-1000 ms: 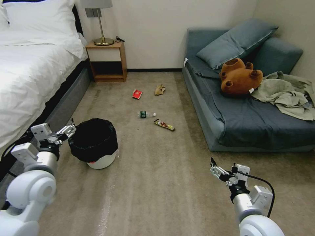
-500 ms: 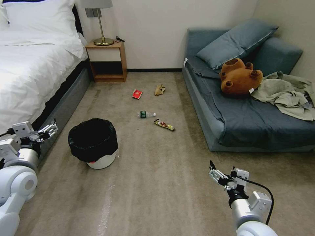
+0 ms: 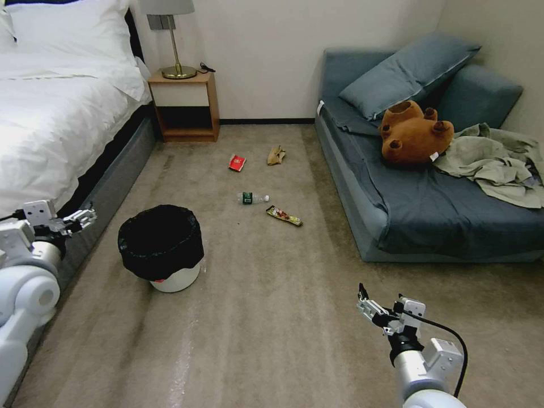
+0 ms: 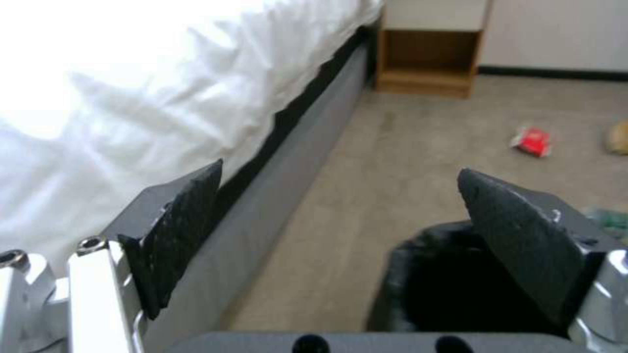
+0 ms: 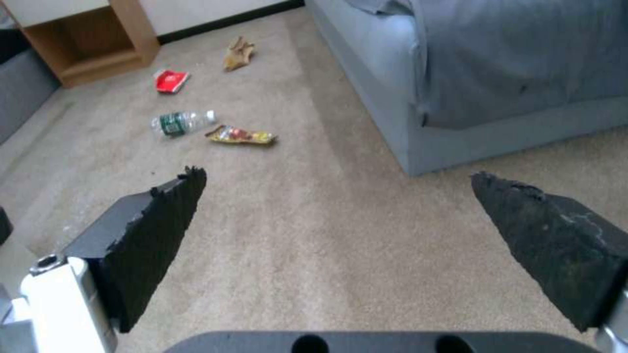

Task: Pick up the trash bin, then pick up the garbage on the floor and place it into the trash bin.

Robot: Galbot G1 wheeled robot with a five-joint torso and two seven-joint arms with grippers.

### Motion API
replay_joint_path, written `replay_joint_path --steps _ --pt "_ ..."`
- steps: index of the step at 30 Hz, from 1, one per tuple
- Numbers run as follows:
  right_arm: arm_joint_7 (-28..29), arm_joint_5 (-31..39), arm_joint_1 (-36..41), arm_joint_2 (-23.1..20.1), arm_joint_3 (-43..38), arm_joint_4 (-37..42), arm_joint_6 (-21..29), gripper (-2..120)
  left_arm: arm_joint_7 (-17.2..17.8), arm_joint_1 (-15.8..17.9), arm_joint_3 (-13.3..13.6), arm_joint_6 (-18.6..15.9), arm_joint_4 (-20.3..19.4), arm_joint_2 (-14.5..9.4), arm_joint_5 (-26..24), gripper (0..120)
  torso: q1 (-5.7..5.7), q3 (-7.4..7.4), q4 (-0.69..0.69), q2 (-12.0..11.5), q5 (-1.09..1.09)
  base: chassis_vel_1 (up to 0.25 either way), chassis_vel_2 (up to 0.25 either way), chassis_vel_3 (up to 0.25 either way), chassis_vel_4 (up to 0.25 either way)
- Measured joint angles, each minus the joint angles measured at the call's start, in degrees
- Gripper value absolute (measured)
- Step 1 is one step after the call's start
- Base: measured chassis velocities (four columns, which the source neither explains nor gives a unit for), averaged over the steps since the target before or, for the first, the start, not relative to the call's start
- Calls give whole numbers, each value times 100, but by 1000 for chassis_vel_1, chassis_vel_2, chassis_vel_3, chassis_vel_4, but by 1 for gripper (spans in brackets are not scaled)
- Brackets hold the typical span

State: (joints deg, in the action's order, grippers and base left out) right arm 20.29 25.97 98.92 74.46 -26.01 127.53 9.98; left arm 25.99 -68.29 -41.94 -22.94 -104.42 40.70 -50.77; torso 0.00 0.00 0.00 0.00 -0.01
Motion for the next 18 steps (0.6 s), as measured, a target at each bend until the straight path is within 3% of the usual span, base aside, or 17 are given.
replay_joint_path --steps 2,7,12,14,16,18 --pt "0 0 0 0 0 0 0 100 0 0 0 0 0 0 0 94 0 0 0 0 0 0 0 0 0" --pt "-37 -84 -105 33 102 -158 -34 100 24 282 121 -401 386 -317 -262 94 0 0 1 0 1 0 0 0 0" --pt "-45 -74 -253 21 177 -234 -34 100 23 451 232 -562 553 -394 -379 94 0 0 -1 0 1 0 0 0 0" --pt "-50 -64 -324 11 199 -280 -33 100 23 586 375 -604 677 -411 -426 94 0 0 3 0 2 0 0 0 0" --pt "-61 -64 -331 14 193 -328 -37 100 -6 947 797 -615 938 -398 -430 94 0 0 2 0 1 0 0 0 0" --pt "-63 -65 -332 19 185 -340 -40 100 -34 1077 942 -615 1022 -371 -424 94 0 0 1 0 1 0 0 0 0"
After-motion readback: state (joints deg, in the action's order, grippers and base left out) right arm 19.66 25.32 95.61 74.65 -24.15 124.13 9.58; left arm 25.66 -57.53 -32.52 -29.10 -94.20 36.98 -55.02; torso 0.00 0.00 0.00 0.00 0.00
